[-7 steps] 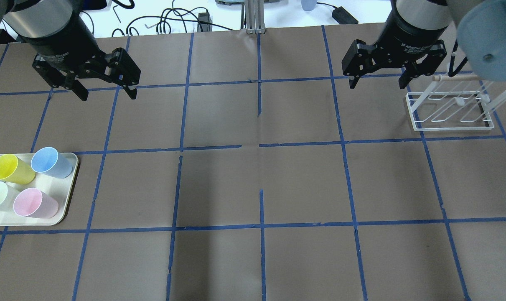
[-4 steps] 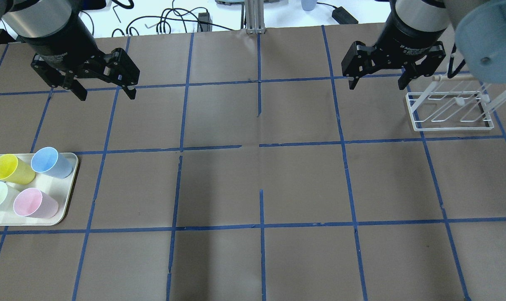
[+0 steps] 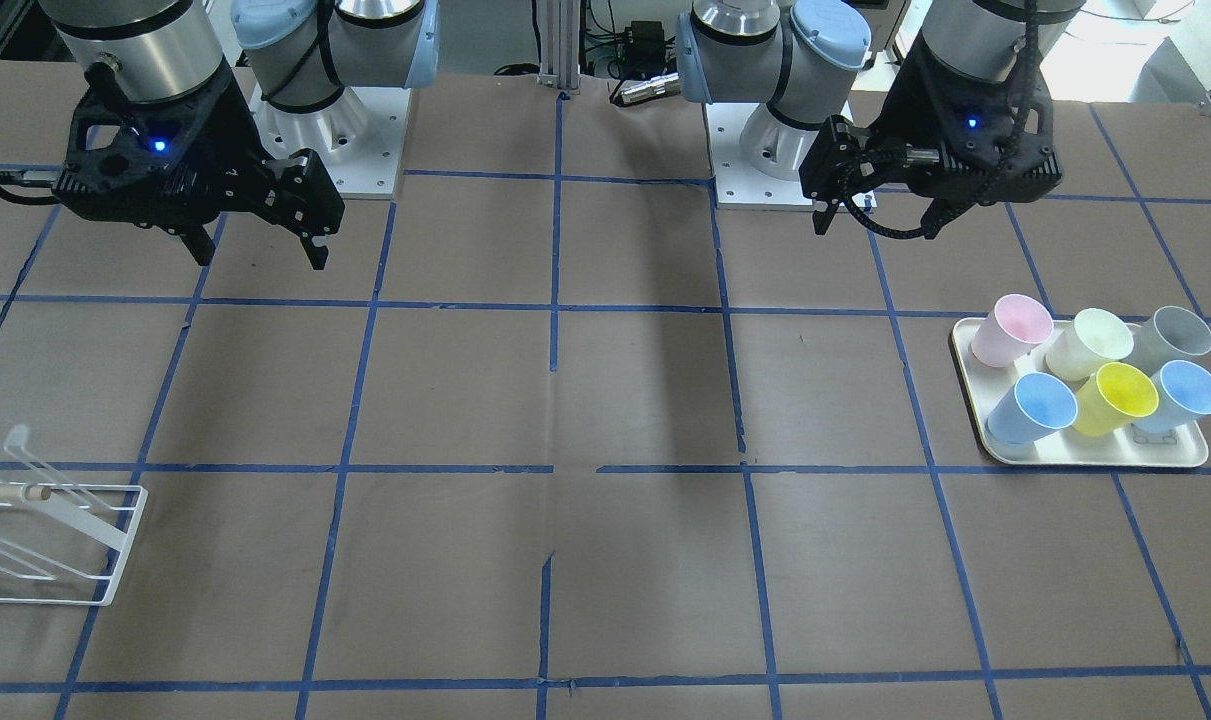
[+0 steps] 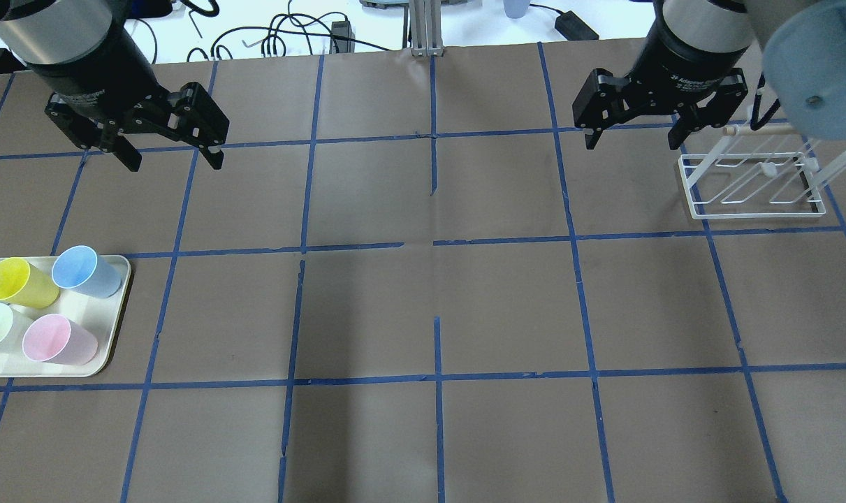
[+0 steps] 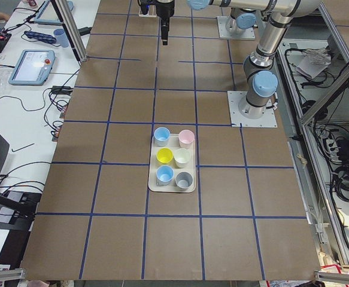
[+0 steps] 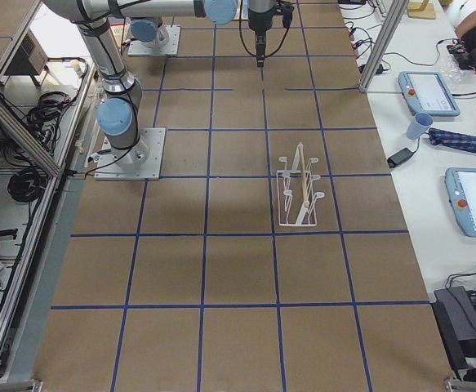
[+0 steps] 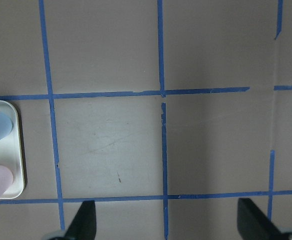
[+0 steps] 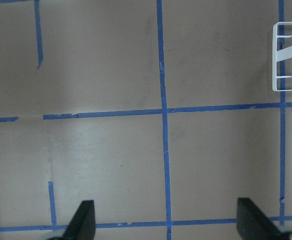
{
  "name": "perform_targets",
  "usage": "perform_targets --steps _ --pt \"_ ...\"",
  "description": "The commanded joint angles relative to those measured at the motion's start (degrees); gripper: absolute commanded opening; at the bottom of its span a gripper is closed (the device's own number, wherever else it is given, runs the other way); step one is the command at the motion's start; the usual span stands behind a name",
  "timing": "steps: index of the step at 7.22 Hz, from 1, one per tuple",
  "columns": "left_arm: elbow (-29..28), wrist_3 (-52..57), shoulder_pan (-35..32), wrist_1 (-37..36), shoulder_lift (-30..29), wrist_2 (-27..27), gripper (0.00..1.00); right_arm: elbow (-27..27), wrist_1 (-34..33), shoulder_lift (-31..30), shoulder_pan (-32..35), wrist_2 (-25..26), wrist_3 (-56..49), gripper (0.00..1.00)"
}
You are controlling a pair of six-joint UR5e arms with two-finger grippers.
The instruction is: Transfer IKEA cup to right arm and place on rack
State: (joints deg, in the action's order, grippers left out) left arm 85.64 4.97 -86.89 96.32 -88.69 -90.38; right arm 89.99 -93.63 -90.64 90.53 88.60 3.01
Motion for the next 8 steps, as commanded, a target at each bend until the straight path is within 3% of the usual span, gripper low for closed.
perform_targets --steps 1,7,8 --pt "-0.13 1.97 3.63 0.36 -0.34 0.12 1.00 0.10 -0.07 -0.06 0.00 -0.01 -0.02 1.00" --pt "1.63 43.99 27.35 -4.81 -10.60 0.47 1.00 0.37 0.02 -0.50 0.00 0.16 -0.02 1.00" --pt "2.76 48.68 28.87 -10.48 -13.76 0.30 1.00 0.37 0.02 -0.50 -0.09 0.25 -0.02 1.00"
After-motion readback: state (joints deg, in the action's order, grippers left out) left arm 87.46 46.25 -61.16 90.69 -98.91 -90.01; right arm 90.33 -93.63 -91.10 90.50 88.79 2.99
